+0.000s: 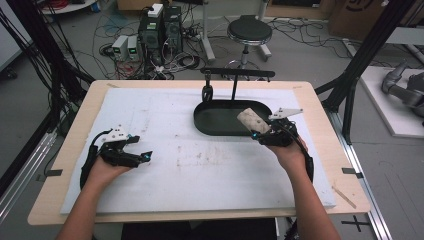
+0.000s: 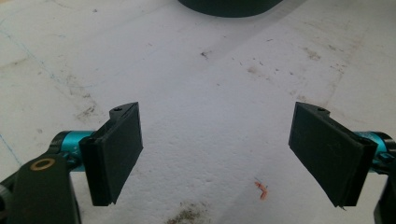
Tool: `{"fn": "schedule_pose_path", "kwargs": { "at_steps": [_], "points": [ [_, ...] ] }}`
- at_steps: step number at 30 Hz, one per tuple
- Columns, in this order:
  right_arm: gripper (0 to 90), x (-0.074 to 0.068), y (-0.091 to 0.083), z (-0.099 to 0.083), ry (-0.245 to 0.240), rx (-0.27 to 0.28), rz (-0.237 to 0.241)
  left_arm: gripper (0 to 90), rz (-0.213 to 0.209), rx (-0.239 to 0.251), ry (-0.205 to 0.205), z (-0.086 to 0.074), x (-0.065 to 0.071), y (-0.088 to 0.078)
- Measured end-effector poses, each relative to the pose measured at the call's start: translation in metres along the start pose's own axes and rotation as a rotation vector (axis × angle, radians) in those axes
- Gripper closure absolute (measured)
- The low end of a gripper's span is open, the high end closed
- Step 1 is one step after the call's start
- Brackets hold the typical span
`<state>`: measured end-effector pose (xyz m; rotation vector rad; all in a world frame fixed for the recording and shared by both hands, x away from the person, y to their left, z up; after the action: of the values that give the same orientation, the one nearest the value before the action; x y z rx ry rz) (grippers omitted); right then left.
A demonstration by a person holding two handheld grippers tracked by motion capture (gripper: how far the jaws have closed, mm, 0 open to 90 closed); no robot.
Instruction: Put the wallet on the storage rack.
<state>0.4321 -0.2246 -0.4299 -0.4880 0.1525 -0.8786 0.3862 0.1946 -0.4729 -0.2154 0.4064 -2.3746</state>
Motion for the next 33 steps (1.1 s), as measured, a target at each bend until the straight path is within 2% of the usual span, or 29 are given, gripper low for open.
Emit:
{"fn": "schedule_pose_path", "kwargs": {
  "at_steps": [5, 8, 19, 22, 29, 30, 33],
  "points": [
    [36.1, 0.002, 0.009, 0.01, -0.007, 0.013, 0.019, 17.4, 0.001, 0.006, -0.001, 0.001, 0.0, -0.001],
    [36.1, 0.004, 0.019, 0.016, -0.025, 0.002, 0.031, 17.4, 0.002, 0.004, 0.001, 0.001, 0.001, -0.001],
    [36.1, 0.007, 0.045, 0.027, -0.035, -0.018, 0.058, 17.4, 0.004, -0.005, 0.002, -0.001, 0.001, 0.0],
    [36.1, 0.007, 0.057, 0.034, -0.057, -0.027, 0.065, 17.4, 0.004, -0.006, 0.003, -0.001, 0.001, 0.001],
    [36.2, 0.004, 0.078, 0.035, -0.08, -0.061, 0.074, 17.4, 0.007, -0.006, -0.002, -0.001, 0.0, 0.001],
    [36.1, 0.003, 0.086, 0.034, -0.093, -0.082, 0.079, 17.4, 0.005, -0.007, -0.001, -0.001, 0.0, 0.001],
    [36.1, 0.001, 0.093, 0.033, -0.095, -0.077, 0.081, 17.4, 0.003, -0.01, -0.004, -0.002, 0.0, 0.002]
  ]
}}
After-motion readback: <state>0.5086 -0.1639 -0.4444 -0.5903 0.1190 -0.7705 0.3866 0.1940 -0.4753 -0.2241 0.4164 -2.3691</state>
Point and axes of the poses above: each handheld gripper's, and its own axes: y roughly forward along the jaws, z roughly out of its top, x roughly to its right, the point moved 8 cm from there along y, roughly forward along the jaws, and after that the axes turned 12 degrees about x, right-handed, at the moved point
